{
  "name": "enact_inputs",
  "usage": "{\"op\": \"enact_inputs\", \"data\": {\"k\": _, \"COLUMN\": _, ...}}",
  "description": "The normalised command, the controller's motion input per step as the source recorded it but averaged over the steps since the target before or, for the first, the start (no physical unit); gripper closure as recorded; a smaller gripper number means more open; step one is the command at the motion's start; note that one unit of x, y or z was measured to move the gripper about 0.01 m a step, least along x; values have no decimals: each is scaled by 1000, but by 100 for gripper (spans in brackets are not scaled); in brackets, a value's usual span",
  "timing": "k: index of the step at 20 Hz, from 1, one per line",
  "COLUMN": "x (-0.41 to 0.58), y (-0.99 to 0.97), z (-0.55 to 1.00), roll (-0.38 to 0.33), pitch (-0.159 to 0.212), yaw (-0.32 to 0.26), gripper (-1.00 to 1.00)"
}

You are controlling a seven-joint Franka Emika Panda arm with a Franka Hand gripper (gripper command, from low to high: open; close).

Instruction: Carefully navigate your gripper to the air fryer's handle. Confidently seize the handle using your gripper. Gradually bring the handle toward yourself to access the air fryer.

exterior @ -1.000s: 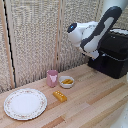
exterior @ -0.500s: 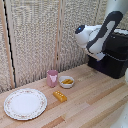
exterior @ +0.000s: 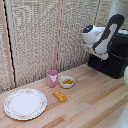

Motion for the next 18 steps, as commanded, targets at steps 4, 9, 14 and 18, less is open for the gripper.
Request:
{"op": "enact_inputs", "data": {"k": 4, "x": -2, "y": -554, "z": 0, "roll": -75, "pitch": 43, "yaw": 137, "gripper": -100}}
{"op": "enact_inputs", "data": {"k": 9, "x": 0, "y": -186, "z": 0, "roll": -4, "pitch": 22, "yaw": 39, "gripper": 100}}
{"op": "enact_inputs", "data": {"k": 14, "x": 0, "y": 0, "z": 0, "roll": 0, "pitch": 0, "yaw": 0, "gripper": 100}}
{"op": "enact_inputs", "data": {"k": 18, "x": 7, "y": 0, "z": 21, "roll": 2, "pitch": 14, "yaw": -14, "gripper": 100}}
